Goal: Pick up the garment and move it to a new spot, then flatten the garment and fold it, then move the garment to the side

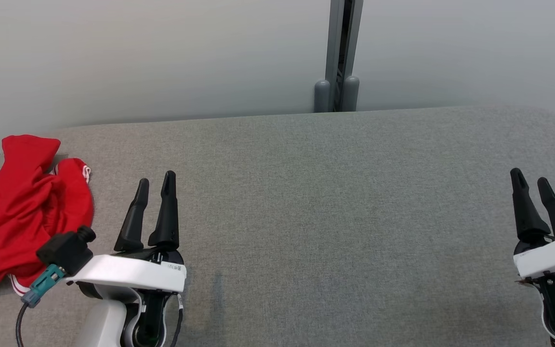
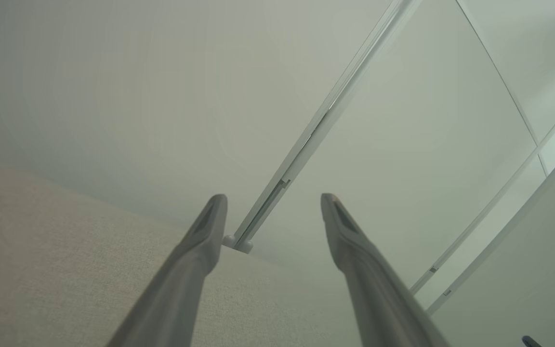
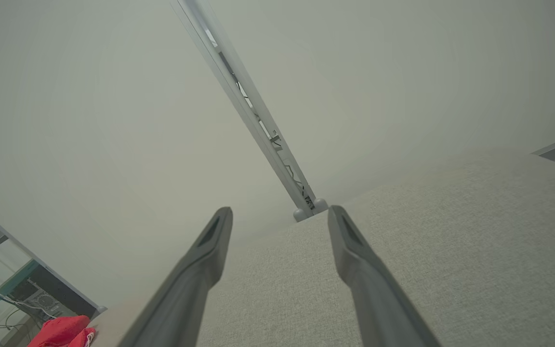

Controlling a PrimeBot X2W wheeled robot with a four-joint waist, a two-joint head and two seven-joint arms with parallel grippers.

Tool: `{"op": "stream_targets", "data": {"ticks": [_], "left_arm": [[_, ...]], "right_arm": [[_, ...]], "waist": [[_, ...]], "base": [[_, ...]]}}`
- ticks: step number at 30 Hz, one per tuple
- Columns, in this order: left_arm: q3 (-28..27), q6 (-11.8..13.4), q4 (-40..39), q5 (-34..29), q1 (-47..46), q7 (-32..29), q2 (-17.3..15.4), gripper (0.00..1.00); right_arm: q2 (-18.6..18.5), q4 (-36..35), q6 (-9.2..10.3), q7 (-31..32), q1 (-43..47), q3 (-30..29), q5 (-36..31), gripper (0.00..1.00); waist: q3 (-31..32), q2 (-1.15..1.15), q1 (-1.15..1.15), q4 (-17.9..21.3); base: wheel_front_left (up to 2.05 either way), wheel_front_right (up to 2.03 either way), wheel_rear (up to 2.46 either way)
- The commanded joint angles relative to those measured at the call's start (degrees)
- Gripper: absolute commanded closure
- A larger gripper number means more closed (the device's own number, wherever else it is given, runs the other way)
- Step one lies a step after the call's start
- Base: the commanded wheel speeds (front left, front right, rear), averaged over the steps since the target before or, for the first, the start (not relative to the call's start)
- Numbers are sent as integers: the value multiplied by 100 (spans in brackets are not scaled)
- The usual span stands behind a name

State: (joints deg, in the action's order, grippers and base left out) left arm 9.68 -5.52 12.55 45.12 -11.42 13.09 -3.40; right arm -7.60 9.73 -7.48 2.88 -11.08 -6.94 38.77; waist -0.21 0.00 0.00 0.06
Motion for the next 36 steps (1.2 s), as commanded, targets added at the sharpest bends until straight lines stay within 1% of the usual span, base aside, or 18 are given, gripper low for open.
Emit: {"op": "stream_targets", "data": {"ticks": [1, 15, 23, 36], "left_arm": [[-2, 13, -29, -173, -212, -27, -44, 0], [-6, 244, 142, -1166, -218, -296, -136, 0], [-37, 400, 184, -1627, -60, -402, -170, 0], [-86, 607, 239, -2225, 73, -351, -214, 0]], "right_arm": [[-73, -121, -2, -91, -32, 46, -212, 0], [-38, -240, -1, -402, 146, 368, -1457, 0], [21, -160, -1, -559, 255, 428, -1946, 0], [148, -41, -1, -851, 324, 458, -2565, 0]], "waist": [[0, 0, 0, 3], [5, 0, 0, 26], [17, 0, 0, 35], [15, 0, 0, 23]], "base": [[0, 0, 0], [0, 0, 0], [0, 0, 0], [0, 0, 0]]}}
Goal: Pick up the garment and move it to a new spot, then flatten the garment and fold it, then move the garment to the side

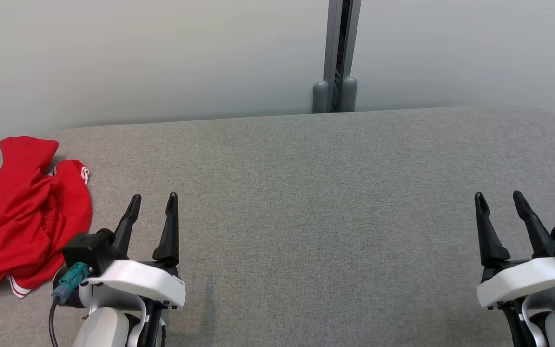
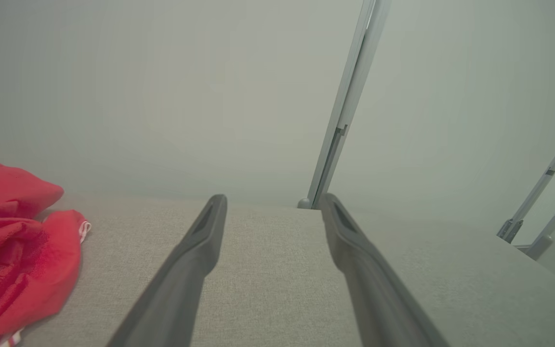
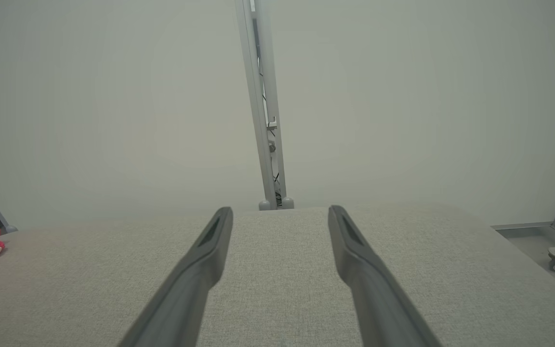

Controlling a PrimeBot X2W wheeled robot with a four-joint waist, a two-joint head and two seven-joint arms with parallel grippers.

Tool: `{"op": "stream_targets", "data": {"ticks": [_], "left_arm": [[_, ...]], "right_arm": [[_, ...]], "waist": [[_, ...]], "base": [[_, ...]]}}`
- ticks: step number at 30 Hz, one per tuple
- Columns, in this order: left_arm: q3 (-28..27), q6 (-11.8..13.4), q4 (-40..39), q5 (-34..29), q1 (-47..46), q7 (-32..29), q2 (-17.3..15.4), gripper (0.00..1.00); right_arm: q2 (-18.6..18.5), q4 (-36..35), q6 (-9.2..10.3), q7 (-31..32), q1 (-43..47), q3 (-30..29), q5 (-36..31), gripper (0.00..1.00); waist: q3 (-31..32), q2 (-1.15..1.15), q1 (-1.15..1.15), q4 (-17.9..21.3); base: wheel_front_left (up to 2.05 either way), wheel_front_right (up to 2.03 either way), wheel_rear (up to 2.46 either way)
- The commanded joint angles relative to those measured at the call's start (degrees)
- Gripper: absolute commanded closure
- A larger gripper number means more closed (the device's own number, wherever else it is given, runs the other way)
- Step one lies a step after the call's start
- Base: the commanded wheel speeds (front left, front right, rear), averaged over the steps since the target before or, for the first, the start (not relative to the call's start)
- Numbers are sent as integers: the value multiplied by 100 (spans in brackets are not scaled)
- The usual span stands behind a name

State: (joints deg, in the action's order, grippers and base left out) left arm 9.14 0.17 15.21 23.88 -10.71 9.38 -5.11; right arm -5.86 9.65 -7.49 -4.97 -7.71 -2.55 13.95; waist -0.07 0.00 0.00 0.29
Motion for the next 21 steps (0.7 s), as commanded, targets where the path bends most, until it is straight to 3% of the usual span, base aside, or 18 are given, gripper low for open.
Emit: {"op": "stream_targets", "data": {"ticks": [1, 21], "left_arm": [[-38, 49, -21, -138, 20, 23, -42, 0], [9, 189, 10, -920, 75, -154, -116, 0]], "right_arm": [[-13, -27, 0, -91, -8, 27, -118, 0], [179, 96, 0, -278, 134, -23, -570, 0]], "waist": [[2, 0, 0, 2], [-18, 0, 0, -27]], "base": [[0, 0, 0], [0, 0, 0]]}}
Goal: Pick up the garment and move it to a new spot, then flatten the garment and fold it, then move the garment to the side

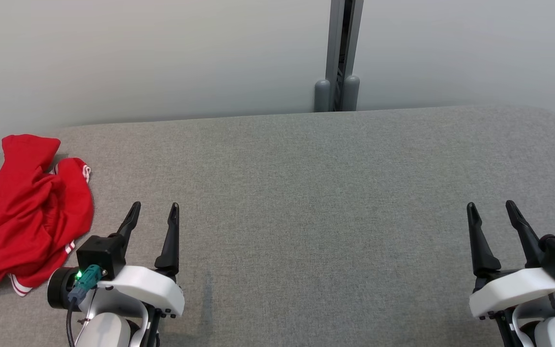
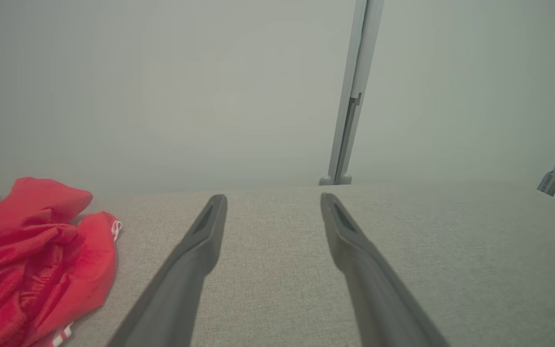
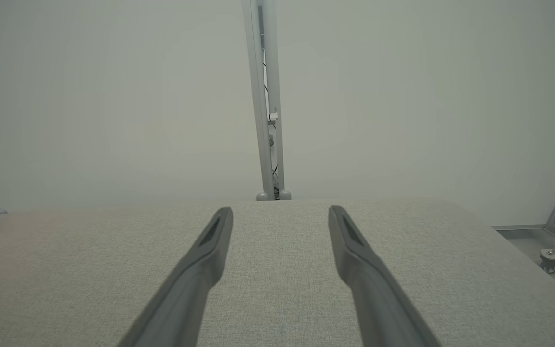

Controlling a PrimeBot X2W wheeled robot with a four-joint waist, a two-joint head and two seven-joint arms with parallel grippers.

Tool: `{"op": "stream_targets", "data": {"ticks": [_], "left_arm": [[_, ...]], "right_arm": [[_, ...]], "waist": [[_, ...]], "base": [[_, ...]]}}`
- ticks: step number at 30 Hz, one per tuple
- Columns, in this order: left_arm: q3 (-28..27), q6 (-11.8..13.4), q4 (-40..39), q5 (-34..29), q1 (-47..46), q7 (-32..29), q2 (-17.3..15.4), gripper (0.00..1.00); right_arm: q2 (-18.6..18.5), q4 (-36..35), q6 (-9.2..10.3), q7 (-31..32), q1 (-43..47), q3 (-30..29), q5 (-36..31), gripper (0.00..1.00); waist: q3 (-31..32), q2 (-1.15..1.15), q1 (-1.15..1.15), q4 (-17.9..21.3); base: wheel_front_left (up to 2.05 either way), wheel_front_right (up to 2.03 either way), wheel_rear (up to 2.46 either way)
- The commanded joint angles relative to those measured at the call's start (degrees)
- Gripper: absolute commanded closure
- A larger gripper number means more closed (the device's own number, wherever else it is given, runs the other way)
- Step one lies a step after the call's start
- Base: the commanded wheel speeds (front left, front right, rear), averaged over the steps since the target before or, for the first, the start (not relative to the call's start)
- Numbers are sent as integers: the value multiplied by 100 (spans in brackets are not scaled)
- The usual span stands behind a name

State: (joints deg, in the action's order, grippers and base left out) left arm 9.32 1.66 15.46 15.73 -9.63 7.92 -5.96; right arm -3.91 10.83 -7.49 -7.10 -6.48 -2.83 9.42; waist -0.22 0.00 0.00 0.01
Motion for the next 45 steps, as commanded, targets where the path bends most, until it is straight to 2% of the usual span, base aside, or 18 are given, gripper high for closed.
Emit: {"op": "stream_targets", "data": {"ticks": [1, 19, 33, 39, 45], "left_arm": [[-10, 46, -14, -138, -36, -21, -30, 0], [-23, 179, 37, -610, -37, -205, -63, 0], [33, 222, 66, -451, -31, -237, -72, 0], [30, 256, 77, -425, -132, -205, -77, 0], [-26, 314, 61, -378, -231, -154, -112, 0]], "right_arm": [[-9, -20, 0, -74, 17, 8, -125, 0], [74, 7, 0, -251, 94, 28, -464, 0], [88, 81, 0, -172, 105, -25, -213, 0], [90, 40, 0, -115, 58, -68, -258, 0], [39, -13, 0, -71, -25, -26, -301, 0]], "waist": [[-6, 0, 0, 3], [-7, 0, 0, 17], [-11, 0, 0, -51], [-50, 0, 0, -278], [-127, 0, 0, -739]], "base": [[0, 0, 0], [0, 0, 0], [0, 0, 0], [0, 0, 0], [0, 0, 0]]}}
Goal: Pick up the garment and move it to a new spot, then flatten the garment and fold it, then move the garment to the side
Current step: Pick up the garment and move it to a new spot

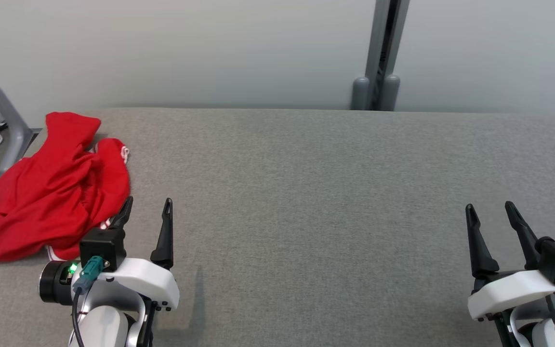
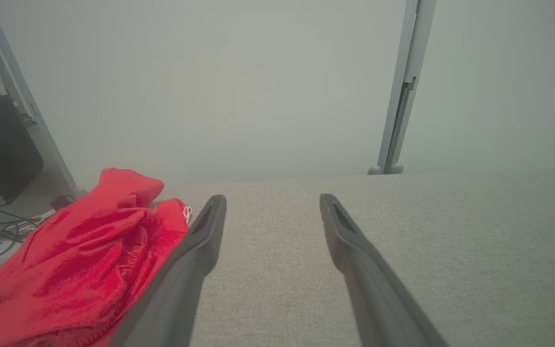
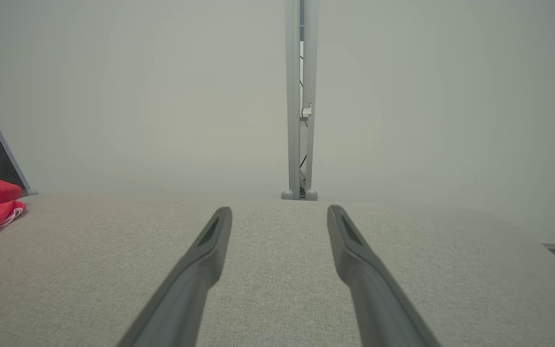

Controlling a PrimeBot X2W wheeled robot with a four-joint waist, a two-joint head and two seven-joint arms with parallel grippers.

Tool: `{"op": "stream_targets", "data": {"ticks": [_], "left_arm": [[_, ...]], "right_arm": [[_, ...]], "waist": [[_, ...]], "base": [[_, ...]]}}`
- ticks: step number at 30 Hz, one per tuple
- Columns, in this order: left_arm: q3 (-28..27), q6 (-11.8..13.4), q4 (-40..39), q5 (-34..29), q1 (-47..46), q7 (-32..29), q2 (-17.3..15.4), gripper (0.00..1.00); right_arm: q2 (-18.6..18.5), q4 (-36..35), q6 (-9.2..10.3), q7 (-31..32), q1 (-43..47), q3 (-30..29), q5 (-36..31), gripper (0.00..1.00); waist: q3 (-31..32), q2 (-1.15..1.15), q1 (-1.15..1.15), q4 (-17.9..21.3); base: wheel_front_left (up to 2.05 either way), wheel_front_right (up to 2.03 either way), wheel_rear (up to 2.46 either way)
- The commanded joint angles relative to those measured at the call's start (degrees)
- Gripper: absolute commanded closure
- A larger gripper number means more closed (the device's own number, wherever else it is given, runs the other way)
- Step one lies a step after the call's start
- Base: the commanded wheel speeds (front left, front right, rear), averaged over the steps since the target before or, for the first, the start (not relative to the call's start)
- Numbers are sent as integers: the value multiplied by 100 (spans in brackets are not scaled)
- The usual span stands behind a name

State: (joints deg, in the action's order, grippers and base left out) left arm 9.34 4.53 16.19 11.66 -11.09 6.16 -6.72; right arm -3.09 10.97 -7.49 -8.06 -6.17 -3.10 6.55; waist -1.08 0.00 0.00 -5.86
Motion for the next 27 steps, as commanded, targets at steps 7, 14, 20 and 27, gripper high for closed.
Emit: {"op": "stream_targets", "data": {"ticks": [7, 14, 20, 27], "left_arm": [[-131, 103, -4, 117, -120, 100, -81, 0], [-217, 153, 33, 222, -45, 187, -88, 0], [-245, 190, 67, 318, 0, 261, -61, 0], [-232, 196, 106, 375, -37, 295, -70, 0]], "right_arm": [[-119, -64, 0, 56, -169, 166, -1, 0], [-140, -116, 0, 74, -274, 356, 22, 0], [-137, -140, 0, 89, -336, 510, 72, 0], [-114, -151, 0, 105, -347, 545, 102, 0]], "waist": [[-143, 0, 0, -802], [-191, 0, 0, -1295], [-196, 0, 0, -1654], [-206, 0, 0, -1809]], "base": [[0, 0, 0], [0, 0, 0], [0, 0, 0], [0, 0, 0]]}}
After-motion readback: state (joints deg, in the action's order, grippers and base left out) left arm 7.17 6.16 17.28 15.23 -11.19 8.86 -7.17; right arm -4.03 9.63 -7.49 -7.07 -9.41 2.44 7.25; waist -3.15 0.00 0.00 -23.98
